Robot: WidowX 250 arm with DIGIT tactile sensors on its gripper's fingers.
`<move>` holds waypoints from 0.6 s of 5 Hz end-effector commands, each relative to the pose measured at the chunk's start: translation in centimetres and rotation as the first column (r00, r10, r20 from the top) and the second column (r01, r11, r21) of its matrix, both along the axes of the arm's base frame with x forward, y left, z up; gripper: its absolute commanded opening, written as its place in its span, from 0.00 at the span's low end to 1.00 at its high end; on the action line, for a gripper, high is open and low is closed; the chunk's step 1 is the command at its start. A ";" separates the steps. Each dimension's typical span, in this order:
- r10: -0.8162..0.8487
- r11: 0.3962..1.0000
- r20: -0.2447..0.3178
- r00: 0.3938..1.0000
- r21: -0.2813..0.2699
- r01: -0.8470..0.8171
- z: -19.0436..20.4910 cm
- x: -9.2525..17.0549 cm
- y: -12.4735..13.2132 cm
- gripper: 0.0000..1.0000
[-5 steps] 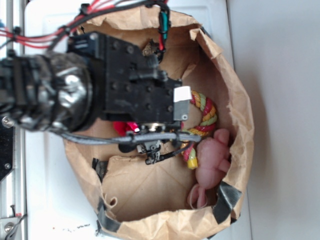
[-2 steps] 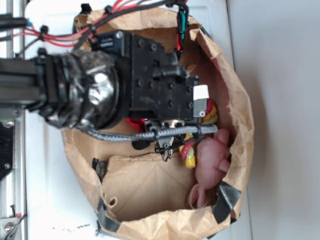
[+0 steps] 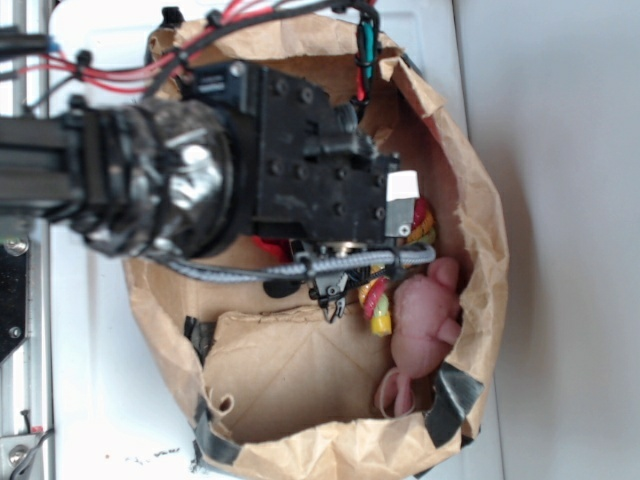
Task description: Grab the red paper.
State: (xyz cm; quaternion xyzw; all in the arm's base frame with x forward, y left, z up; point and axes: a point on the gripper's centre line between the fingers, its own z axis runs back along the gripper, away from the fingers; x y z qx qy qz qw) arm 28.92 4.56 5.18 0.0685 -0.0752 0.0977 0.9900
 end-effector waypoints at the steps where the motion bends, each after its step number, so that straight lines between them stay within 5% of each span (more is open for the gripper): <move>1: -0.030 0.999 0.084 0.996 -0.036 0.034 5.4 -1.1 -0.3 0.00; 3: -0.061 0.994 0.122 0.991 -0.087 0.072 9.3 -1.7 -1.0 0.00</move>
